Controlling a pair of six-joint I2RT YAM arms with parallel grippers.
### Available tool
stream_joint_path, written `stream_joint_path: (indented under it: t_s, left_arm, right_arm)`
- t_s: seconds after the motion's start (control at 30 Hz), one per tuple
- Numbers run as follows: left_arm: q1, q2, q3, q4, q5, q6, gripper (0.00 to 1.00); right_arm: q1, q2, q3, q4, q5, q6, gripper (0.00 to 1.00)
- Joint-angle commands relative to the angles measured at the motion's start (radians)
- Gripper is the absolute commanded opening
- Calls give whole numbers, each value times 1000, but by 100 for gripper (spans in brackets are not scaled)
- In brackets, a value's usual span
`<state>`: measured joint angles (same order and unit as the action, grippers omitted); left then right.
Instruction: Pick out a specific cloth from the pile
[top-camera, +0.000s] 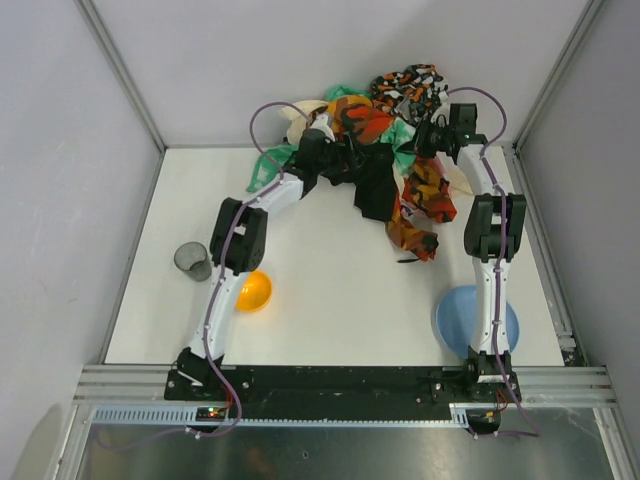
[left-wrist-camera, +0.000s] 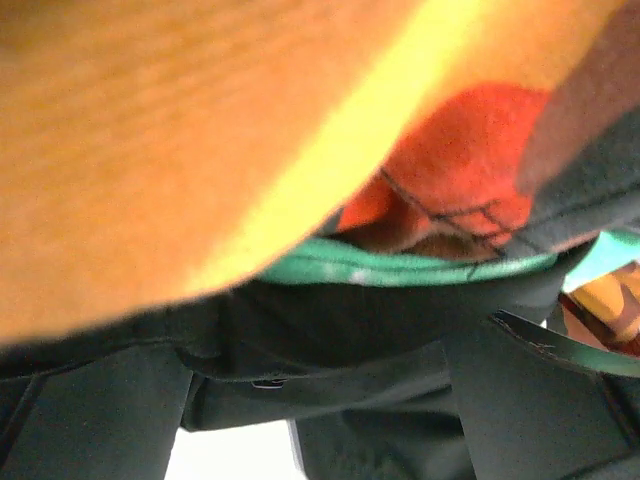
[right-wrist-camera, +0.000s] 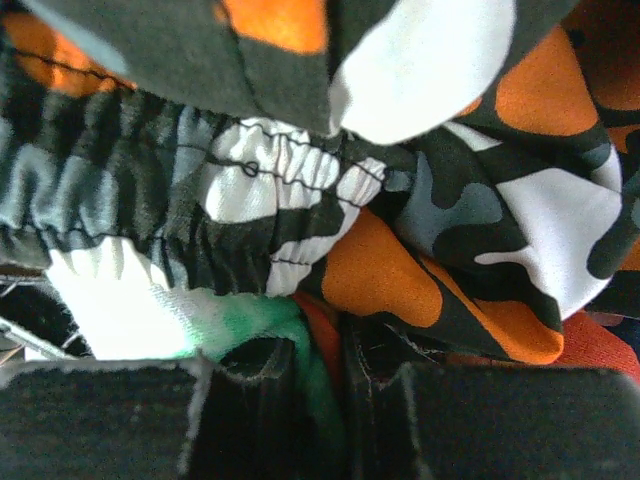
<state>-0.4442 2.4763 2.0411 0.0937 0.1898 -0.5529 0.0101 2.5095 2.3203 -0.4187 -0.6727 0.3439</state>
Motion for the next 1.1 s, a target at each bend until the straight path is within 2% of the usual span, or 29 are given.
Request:
stream_joint_path:
  t_s: [0.0, 0.07, 0.1, 0.17, 0.2, 0.23, 0.27, 0.3, 0.4, 0.63, 0.73, 0.9, 1.07]
  left_arm:
    - [-13, 104, 195, 56, 31, -23, 100]
    - [-13, 137, 256, 56, 35, -23, 100]
    - [-13, 146, 277, 57, 44, -25, 94]
    - [-13, 147, 289, 56, 91, -25, 60]
    - [-13, 134, 274, 56, 111, -21, 35]
    - [-13, 107, 237, 56, 126, -20, 18]
    - [-12, 73, 190, 57, 136, -15, 9]
    - [-12, 21, 133, 58, 146, -6, 5]
    - [-14, -157, -69, 63, 177, 33, 1]
    - [-58, -641, -575, 74, 190, 175, 1]
    - [-99, -854, -734, 75, 171, 229, 1]
    - [-164, -1153, -876, 74, 127, 263, 1]
    - [-193, -1317, -917, 75, 158, 233, 1]
  right_arm:
    - [-2, -10, -79, -134, 55, -2, 15]
    - [0, -29, -105, -113, 43, -6, 23]
    - [0, -35, -116, -105, 37, -6, 26]
    - [2, -42, -124, -95, 31, -8, 32]
    - [4, -44, -126, -89, 26, -9, 34]
    - [5, -46, -129, -82, 22, -8, 36]
    - [6, -47, -131, -78, 14, -6, 37]
    - [6, -48, -134, -70, 10, -3, 38]
    - [7, -52, -141, -53, 19, 5, 39]
    - [10, -67, -162, -25, 70, 38, 41]
    - [11, -73, -166, -25, 100, 50, 42]
    - [25, -92, -179, -23, 97, 49, 45]
    - [38, -153, -230, 10, 117, 37, 50]
